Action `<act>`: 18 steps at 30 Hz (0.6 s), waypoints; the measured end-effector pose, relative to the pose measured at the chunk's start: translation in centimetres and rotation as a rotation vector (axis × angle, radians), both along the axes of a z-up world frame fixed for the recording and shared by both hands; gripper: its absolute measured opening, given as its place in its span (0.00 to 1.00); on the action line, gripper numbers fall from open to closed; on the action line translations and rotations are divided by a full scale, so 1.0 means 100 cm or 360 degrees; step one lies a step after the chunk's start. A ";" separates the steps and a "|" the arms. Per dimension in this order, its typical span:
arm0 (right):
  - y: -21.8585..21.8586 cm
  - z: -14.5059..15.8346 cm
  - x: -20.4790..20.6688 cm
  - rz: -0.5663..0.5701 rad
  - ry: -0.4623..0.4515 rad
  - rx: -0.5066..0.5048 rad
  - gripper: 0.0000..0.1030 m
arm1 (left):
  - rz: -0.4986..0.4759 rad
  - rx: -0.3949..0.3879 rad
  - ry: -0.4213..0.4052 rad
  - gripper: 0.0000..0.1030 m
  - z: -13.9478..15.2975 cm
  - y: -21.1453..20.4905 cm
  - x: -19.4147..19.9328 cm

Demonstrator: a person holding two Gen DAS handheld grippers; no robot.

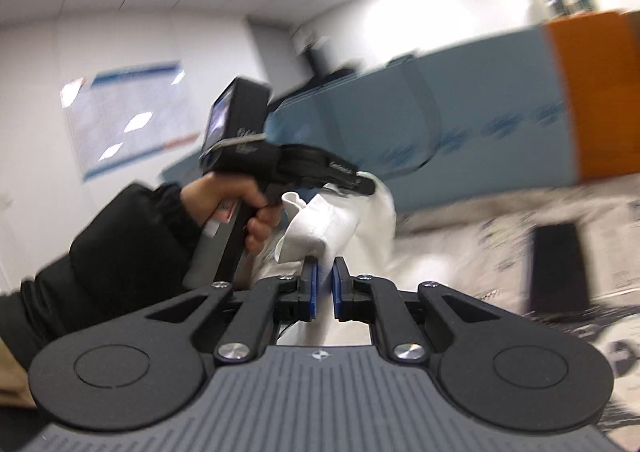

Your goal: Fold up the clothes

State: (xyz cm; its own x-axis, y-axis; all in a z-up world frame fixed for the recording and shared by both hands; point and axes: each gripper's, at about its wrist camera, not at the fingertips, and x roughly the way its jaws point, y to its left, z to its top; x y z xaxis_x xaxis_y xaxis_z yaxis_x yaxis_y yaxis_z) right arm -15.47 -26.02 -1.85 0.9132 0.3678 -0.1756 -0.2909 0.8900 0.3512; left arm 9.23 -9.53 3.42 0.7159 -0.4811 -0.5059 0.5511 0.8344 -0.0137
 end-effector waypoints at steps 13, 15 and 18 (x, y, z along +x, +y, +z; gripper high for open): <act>-0.128 -0.032 -0.057 -0.0791 0.0142 0.0274 0.05 | -0.0460 0.0262 0.0002 0.05 -0.055 -0.253 -0.035; -0.141 -0.047 -0.055 -0.0857 0.0267 0.0311 0.05 | -0.0513 0.0341 0.0049 0.10 -0.075 -0.276 -0.039; -0.151 -0.066 -0.054 -0.0912 0.0406 0.0319 0.05 | -0.0607 0.0285 0.0104 0.23 -0.081 -0.288 -0.049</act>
State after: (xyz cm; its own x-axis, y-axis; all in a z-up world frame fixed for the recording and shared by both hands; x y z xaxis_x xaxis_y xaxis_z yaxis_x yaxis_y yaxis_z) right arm -20.86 -41.15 -8.48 0.9128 -0.1164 -0.3914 0.3242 0.7893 0.5215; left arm 4.37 -38.30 -4.65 0.4672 -0.6060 -0.6438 0.8236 0.5632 0.0676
